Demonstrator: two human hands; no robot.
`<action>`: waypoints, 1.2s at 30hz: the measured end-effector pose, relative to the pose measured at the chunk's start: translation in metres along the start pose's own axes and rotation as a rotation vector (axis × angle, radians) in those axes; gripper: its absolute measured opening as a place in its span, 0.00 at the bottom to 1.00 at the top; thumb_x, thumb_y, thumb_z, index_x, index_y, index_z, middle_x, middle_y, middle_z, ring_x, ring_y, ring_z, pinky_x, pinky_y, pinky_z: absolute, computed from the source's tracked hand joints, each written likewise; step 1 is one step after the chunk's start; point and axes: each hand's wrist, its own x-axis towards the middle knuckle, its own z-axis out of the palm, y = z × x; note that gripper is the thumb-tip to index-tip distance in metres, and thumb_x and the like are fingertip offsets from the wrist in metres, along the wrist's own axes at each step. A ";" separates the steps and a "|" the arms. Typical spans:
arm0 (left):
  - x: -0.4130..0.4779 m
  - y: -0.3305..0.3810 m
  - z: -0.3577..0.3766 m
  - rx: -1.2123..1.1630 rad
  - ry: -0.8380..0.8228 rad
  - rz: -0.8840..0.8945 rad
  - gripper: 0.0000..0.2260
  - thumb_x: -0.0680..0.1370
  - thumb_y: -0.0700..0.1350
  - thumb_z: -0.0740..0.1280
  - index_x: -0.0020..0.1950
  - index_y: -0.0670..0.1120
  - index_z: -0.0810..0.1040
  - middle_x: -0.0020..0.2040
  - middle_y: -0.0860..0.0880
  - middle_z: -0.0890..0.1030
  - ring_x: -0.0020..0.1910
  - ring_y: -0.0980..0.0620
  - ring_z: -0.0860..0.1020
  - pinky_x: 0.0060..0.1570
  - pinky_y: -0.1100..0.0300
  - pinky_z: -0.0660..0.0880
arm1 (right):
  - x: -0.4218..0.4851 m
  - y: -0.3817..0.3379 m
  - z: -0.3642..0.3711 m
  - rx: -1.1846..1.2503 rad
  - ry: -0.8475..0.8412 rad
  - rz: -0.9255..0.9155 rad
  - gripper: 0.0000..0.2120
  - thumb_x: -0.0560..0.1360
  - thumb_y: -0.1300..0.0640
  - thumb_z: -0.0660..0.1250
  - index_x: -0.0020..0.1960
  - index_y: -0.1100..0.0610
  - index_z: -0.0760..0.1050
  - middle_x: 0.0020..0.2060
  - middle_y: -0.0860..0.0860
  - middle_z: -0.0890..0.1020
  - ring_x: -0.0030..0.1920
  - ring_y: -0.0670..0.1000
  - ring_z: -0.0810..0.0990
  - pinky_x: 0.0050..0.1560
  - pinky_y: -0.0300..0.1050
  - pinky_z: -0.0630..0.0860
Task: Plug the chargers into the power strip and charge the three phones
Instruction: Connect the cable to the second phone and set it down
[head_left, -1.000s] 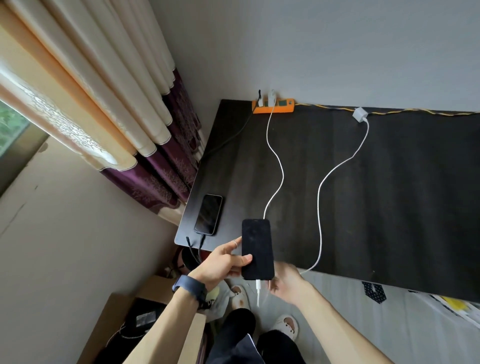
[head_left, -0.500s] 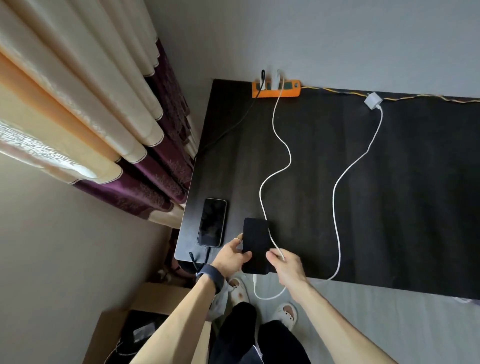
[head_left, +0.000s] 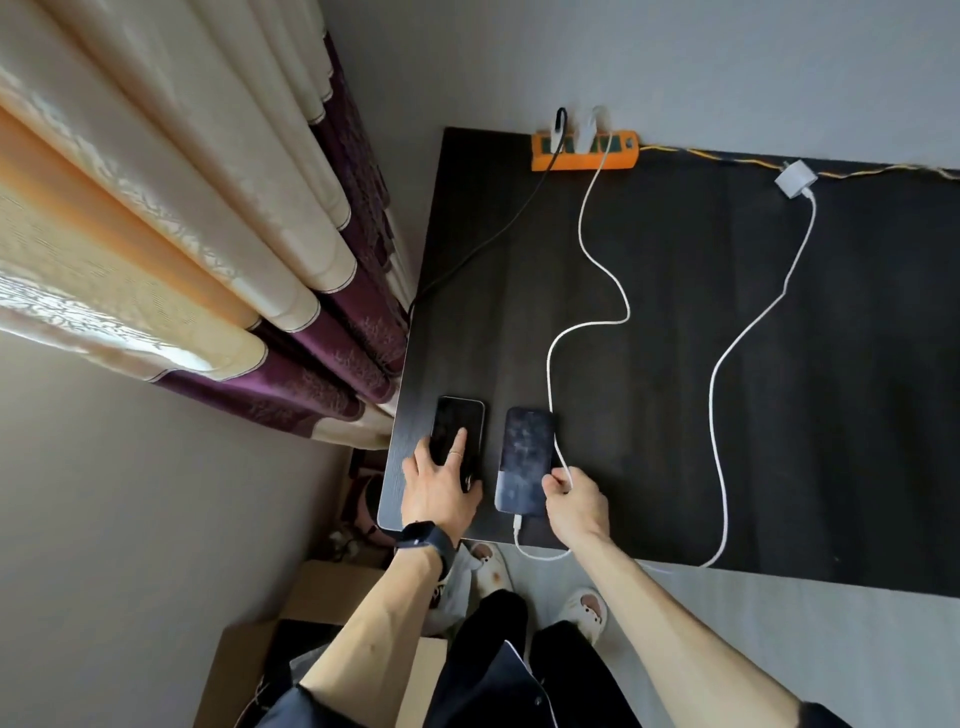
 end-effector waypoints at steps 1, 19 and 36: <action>-0.001 -0.002 0.001 -0.009 0.004 -0.012 0.33 0.77 0.54 0.66 0.79 0.62 0.53 0.76 0.44 0.55 0.72 0.41 0.56 0.63 0.47 0.72 | -0.001 0.001 0.000 -0.028 0.024 0.006 0.11 0.80 0.53 0.64 0.60 0.55 0.77 0.55 0.54 0.84 0.56 0.57 0.81 0.57 0.45 0.74; -0.018 0.019 0.037 0.408 -0.110 0.516 0.31 0.80 0.57 0.59 0.79 0.63 0.46 0.81 0.50 0.39 0.80 0.43 0.41 0.76 0.39 0.44 | -0.017 0.034 -0.017 -0.150 0.240 -0.115 0.19 0.81 0.58 0.59 0.71 0.56 0.68 0.62 0.56 0.77 0.60 0.60 0.77 0.59 0.51 0.72; -0.020 0.028 0.040 0.397 -0.158 0.418 0.31 0.80 0.57 0.57 0.78 0.66 0.43 0.80 0.55 0.36 0.79 0.44 0.43 0.74 0.34 0.46 | -0.047 0.096 -0.021 -0.652 0.149 -0.380 0.36 0.72 0.47 0.66 0.77 0.57 0.63 0.75 0.52 0.65 0.65 0.56 0.70 0.61 0.50 0.76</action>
